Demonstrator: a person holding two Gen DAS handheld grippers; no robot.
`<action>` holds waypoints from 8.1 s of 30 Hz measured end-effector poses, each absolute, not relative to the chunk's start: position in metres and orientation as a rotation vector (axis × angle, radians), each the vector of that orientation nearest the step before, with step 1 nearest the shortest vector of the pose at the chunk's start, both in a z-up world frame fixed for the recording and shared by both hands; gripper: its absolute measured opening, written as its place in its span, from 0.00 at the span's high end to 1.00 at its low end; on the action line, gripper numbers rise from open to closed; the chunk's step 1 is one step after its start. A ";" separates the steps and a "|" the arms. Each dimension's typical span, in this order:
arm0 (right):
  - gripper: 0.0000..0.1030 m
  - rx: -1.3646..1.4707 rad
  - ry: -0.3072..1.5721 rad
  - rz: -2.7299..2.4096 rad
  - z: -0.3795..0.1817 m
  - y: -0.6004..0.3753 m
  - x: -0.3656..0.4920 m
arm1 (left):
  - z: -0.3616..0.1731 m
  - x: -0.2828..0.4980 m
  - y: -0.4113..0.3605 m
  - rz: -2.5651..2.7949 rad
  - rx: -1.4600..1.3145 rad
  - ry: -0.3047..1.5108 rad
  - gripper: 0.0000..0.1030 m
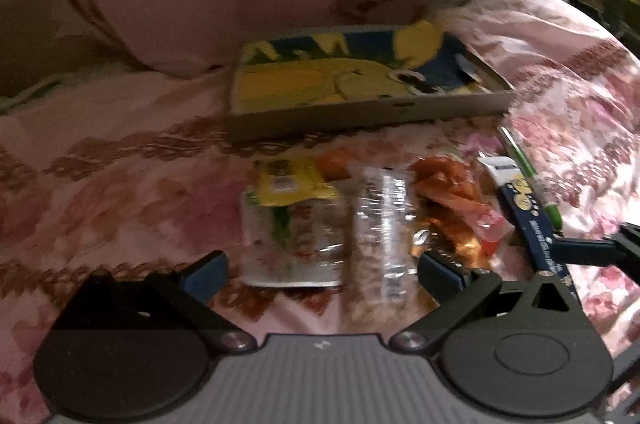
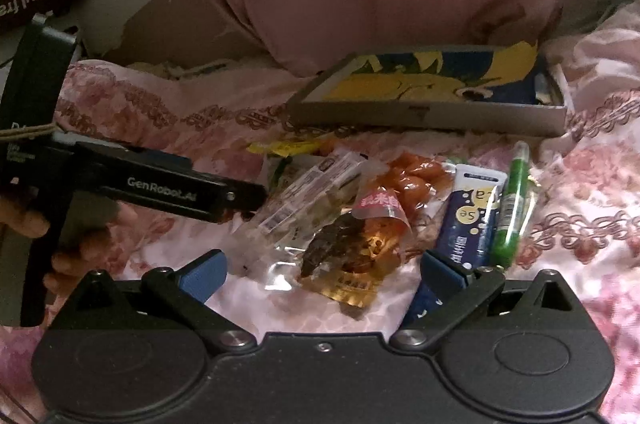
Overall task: Organize snacks
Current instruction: 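Move the left gripper onto the clear-wrapped cracker bar and close it, then lift the cracker bar with the left gripper while the right gripper grasps a small orange-wrapped snack, then carry both snacks over the cardboard box and open both grippers inside it, then withdraw both grippers from the box back over the remaining snacks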
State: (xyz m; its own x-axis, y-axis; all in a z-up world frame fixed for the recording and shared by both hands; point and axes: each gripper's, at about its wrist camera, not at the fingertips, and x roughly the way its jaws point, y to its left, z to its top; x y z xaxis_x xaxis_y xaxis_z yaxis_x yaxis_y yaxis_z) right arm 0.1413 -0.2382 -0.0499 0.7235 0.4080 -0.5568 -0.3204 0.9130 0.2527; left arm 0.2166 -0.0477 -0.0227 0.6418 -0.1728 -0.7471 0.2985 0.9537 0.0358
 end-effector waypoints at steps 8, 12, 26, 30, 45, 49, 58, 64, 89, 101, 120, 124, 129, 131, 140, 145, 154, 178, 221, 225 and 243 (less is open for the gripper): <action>0.07 0.160 0.674 0.421 -0.063 -0.231 0.156 | -0.034 0.240 -0.058 -0.373 0.184 0.904 0.10; 0.11 0.114 0.663 0.426 -0.066 -0.222 0.154 | -0.036 0.245 -0.062 -0.382 0.201 0.916 0.12; 0.21 0.068 0.675 0.320 -0.082 -0.203 0.169 | -0.048 0.259 -0.062 -0.375 0.135 0.983 0.25; 0.29 0.021 0.658 0.305 -0.080 -0.198 0.164 | -0.051 0.258 -0.060 -0.378 0.120 0.999 0.36; 0.52 0.036 0.678 0.299 -0.083 -0.201 0.167 | -0.047 0.249 -0.060 -0.373 0.072 1.036 0.61; 0.52 0.020 0.681 0.300 -0.082 -0.200 0.164 | -0.044 0.243 -0.053 -0.354 0.061 1.046 0.61; 0.53 -0.039 0.646 0.303 -0.081 -0.194 0.158 | -0.040 0.233 -0.043 -0.339 0.008 1.032 0.62; 0.67 -0.088 0.646 0.317 -0.082 -0.189 0.154 | -0.042 0.231 -0.035 -0.319 -0.017 1.042 0.62; 0.73 -0.191 0.606 0.377 -0.082 -0.176 0.145 | -0.035 0.225 -0.029 -0.255 -0.047 1.061 0.62; 0.82 -0.484 0.415 0.351 -0.075 -0.154 0.109 | -0.001 0.202 -0.032 -0.209 -0.082 1.031 0.63; 0.87 -0.501 0.275 0.202 -0.049 -0.182 0.115 | 0.035 0.198 -0.047 -0.206 -0.118 0.899 0.63; 0.87 -0.461 0.233 0.143 -0.034 -0.198 0.128 | 0.043 0.215 -0.056 -0.208 -0.142 0.862 0.63; 0.87 -0.392 0.180 0.069 -0.017 -0.228 0.162 | 0.051 0.254 -0.075 -0.213 -0.166 0.780 0.63; 0.87 -0.355 0.165 0.038 -0.012 -0.242 0.181 | 0.051 0.273 -0.083 -0.216 -0.187 0.755 0.63; 0.86 -0.139 0.177 0.009 -0.018 -0.298 0.274 | 0.027 0.371 -0.132 -0.271 -0.242 0.654 0.63; 0.86 -0.045 0.235 0.047 -0.033 -0.315 0.310 | 0.001 0.416 -0.149 -0.300 -0.281 0.681 0.63; 0.91 0.077 0.344 0.086 -0.064 -0.337 0.350 | -0.033 0.447 -0.164 -0.313 -0.253 0.749 0.63; 0.24 0.107 0.323 0.020 -0.047 -0.349 0.329 | -0.002 0.414 -0.170 -0.262 -0.160 0.709 0.21; 0.00 0.126 0.413 -0.047 -0.016 -0.309 0.062 | 0.016 0.113 -0.073 -0.074 -0.071 0.643 0.00; 0.00 0.128 0.472 -0.060 -0.026 -0.300 0.054 | 0.001 0.103 -0.065 -0.073 -0.053 0.671 0.00; 0.00 0.027 0.661 -0.032 -0.054 -0.272 0.074 | -0.036 0.105 -0.037 -0.035 -0.058 0.760 0.00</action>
